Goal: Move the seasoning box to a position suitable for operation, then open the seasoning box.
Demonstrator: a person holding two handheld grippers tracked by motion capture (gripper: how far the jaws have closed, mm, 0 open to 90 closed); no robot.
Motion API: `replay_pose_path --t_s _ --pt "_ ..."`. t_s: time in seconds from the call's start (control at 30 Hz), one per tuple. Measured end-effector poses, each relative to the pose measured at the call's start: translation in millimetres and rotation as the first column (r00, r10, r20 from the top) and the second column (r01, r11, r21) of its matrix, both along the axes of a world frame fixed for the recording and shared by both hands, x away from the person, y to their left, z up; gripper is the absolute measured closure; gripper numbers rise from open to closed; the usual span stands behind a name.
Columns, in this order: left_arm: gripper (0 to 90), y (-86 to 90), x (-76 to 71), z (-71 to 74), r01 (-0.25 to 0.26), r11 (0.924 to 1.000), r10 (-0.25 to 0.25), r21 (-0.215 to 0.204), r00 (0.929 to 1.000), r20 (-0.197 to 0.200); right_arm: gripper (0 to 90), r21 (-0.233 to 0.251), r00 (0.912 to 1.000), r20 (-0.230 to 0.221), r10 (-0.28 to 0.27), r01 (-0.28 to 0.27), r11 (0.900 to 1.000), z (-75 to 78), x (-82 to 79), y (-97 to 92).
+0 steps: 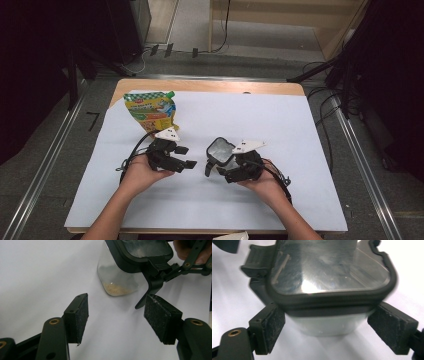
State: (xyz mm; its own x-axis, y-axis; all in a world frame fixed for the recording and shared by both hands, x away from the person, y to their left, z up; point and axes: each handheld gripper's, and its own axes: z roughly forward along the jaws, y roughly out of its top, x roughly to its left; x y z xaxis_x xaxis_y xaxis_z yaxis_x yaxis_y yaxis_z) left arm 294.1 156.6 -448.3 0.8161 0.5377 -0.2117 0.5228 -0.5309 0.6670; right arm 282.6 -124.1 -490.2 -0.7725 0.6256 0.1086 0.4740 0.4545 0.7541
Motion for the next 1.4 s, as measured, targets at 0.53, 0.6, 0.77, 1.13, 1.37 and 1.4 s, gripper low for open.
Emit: replay_pose_path --t_s 0.53,0.6,0.77,1.13,1.37,1.4 --pt "49.5 -7.4 1.1 -5.3 0.020 0.9997 -0.021 -0.010 0.9994 -0.026 38.8 0.027 0.9992 0.021 -0.035 0.035 0.9991 21.8 -22.9 -40.3" --pt "51.7 -8.2 1.3 -5.9 0.019 0.9998 -0.019 -0.008 0.9994 -0.030 40.0 0.032 0.9991 0.021 -0.038 0.037 0.9988 22.2 -22.2 -41.0" --pt "71.4 -18.0 -1.0 -7.0 0.047 0.9989 -0.047 0.003 0.9974 -0.054 49.0 0.035 0.9989 0.018 -0.043 0.042 0.9985 20.8 -19.2 -42.9" --pt "90.0 -35.1 -2.7 -8.8 0.052 0.9985 -0.054 -0.015 0.9922 -0.112 88.6 0.094 0.9976 -0.051 -0.045 0.050 0.9943 18.9 -9.6 -42.8" --pt "90.0 -39.4 -6.3 -7.1 0.038 0.9992 -0.039 -0.012 0.9961 -0.079 90.0 0.067 0.9985 -0.047 -0.030 0.033 0.9972 15.5 -6.9 -31.4" --pt "90.0 -42.7 -7.3 -8.2 0.041 0.9991 -0.041 -0.010 0.9964 -0.073 90.0 0.060 0.9983 -0.045 -0.035 0.038 0.9975 15.9 -6.0 -31.5"
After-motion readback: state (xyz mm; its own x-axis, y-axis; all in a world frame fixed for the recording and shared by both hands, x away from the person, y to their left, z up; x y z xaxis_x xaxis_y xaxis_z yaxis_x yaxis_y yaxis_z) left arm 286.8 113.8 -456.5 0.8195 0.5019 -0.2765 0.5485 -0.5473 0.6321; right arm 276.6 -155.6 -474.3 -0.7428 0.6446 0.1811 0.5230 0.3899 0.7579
